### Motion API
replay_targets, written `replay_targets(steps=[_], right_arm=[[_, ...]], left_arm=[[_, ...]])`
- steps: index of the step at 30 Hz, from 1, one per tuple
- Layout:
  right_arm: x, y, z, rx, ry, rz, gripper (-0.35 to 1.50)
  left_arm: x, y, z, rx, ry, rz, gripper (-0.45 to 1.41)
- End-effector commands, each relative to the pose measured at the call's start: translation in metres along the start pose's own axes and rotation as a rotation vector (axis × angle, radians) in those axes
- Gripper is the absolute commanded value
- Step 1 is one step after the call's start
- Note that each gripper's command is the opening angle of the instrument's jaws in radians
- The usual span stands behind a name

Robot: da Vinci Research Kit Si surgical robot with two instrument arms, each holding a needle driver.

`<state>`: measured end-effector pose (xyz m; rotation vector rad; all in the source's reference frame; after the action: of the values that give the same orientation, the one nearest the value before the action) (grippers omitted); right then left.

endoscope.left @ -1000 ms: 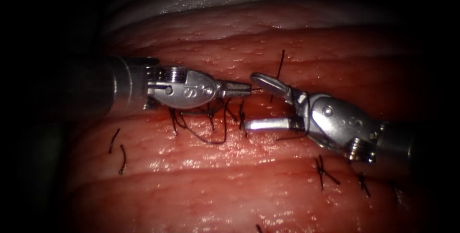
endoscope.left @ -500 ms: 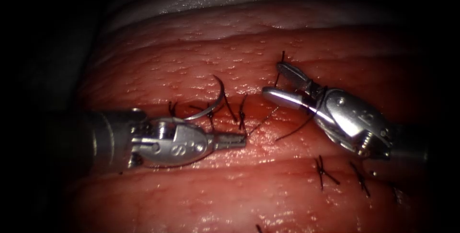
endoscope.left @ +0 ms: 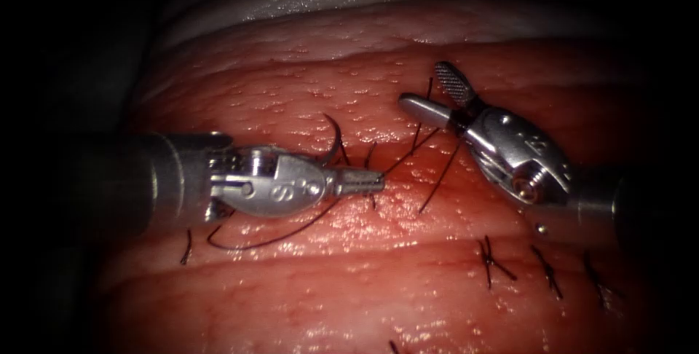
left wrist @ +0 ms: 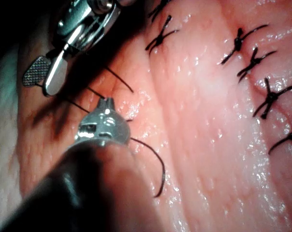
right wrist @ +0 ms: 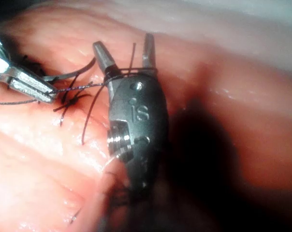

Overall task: Wound Closure
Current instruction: Grab the short tail end with the right end-effector, then pull the right arm down and the left arm up to tie the knot.

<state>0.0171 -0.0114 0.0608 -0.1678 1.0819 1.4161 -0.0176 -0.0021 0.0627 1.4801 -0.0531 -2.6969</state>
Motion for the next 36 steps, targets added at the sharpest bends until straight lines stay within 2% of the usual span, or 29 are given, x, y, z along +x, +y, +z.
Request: replay_targets(steps=[1,3,7,8,9,11,16,21,25,26,30,34,36], right_arm=[[-0.0011,-0.0001,0.0011,-0.027,-0.021,0.01,1.3],[-0.0019,-0.0002,0.0016,-0.021,-0.063,0.038,1.26],[-0.0024,-0.0004,0.002,-0.012,-0.079,0.036,1.25],[-0.0025,-0.0007,0.002,-0.009,-0.084,0.035,1.03],[-0.0025,-0.0008,0.002,0.002,-0.085,0.035,0.64],[-0.0023,-0.001,0.002,0.032,-0.089,0.043,-0.35],[-0.0021,-0.0026,0.0014,0.057,-0.051,0.06,-0.35],[-0.0016,-0.0042,-0.0008,0.054,-0.001,-0.014,-0.35],[-0.0017,-0.0045,-0.0021,0.036,0.036,-0.044,-0.35],[-0.0022,-0.0045,-0.0027,0.038,0.034,-0.049,-0.35],[-0.0034,-0.0046,-0.0035,0.039,0.011,-0.065,-0.35],[-0.0074,-0.0051,-0.0052,0.041,-0.015,-0.103,-0.35],[-0.0084,-0.0052,-0.0057,0.038,-0.02,-0.113,-0.35]], left_arm=[[-0.0003,-0.0002,0.0008,-0.001,0.002,0.0,-0.45],[-0.0006,-0.0003,0.0008,-0.001,0.002,0.001,-0.45],[-0.0006,-0.0003,0.0008,-0.001,0.002,0.001,-0.45],[-0.0006,-0.0004,0.0008,-0.002,0.003,0.0,-0.45],[-0.0007,-0.0004,0.0008,-0.001,0.001,0.0,-0.45],[-0.0007,-0.0005,0.0007,-0.002,0.001,-0.001,-0.45],[-0.0013,-0.0014,0.0007,-0.002,-0.002,-0.019,-0.45],[-0.0034,-0.0037,0.0008,0.003,-0.02,-0.069,-0.45],[-0.0059,-0.0073,0.001,0.009,-0.05,-0.106,-0.45],[-0.007,-0.0088,0.0012,0.014,-0.06,-0.123,-0.45],[-0.0082,-0.0105,0.0017,0.023,-0.061,-0.136,-0.45],[-0.0091,-0.0128,0.0035,0.034,-0.069,-0.155,-0.45],[-0.009,-0.0137,0.004,0.039,-0.075,-0.165,-0.45]])
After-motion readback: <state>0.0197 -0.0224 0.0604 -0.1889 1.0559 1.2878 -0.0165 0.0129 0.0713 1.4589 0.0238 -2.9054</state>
